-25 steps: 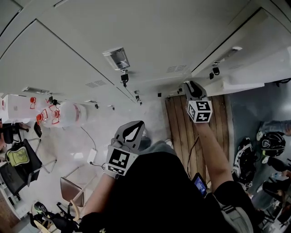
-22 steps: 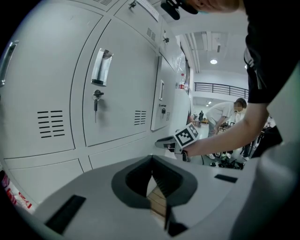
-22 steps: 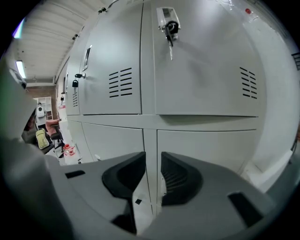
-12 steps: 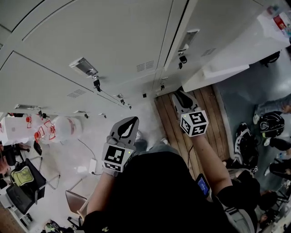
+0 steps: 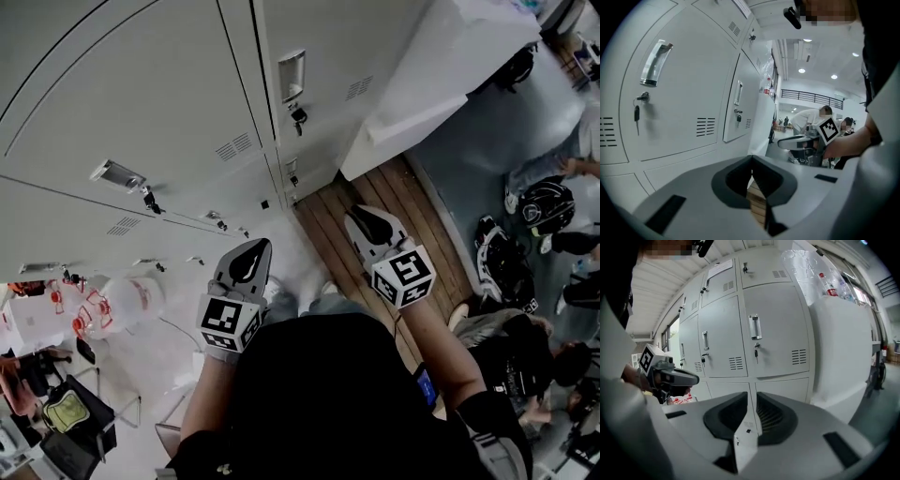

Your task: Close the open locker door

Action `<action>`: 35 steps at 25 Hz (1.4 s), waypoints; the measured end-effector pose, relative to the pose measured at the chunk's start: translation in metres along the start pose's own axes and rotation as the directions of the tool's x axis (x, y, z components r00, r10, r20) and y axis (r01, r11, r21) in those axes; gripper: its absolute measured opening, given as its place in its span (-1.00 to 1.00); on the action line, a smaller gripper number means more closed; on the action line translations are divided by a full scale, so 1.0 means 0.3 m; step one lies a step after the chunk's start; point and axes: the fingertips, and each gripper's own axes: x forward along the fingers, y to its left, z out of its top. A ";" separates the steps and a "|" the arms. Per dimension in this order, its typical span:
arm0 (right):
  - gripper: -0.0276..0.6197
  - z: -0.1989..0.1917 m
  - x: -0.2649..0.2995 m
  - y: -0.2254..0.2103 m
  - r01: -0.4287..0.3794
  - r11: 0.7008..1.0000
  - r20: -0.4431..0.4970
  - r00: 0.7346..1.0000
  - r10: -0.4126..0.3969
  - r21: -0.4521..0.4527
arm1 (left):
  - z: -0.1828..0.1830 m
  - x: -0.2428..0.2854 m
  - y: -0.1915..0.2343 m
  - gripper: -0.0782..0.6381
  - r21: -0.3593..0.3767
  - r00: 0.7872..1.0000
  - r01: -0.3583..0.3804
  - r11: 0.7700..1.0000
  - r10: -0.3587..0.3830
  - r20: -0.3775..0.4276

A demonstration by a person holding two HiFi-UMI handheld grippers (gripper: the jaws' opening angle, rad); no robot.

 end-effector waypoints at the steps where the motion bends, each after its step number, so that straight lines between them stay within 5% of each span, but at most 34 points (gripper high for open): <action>1: -0.68 0.001 -0.028 -0.004 0.007 1.000 0.000 1.000 -0.007 -0.001 | 0.005 0.013 -0.015 -0.72 0.003 1.000 0.015 1.000 -0.015 0.001; 16: -0.68 0.027 -0.309 -0.060 0.111 0.992 0.037 0.993 -0.113 0.055 | 0.111 0.125 -0.225 -0.72 0.073 0.973 0.229 0.971 -0.229 -0.002; 35: -0.68 0.069 -0.330 -0.023 0.080 0.995 0.071 0.994 -0.084 0.051 | 0.167 0.133 -0.301 -0.72 0.088 0.955 0.293 0.952 -0.295 0.014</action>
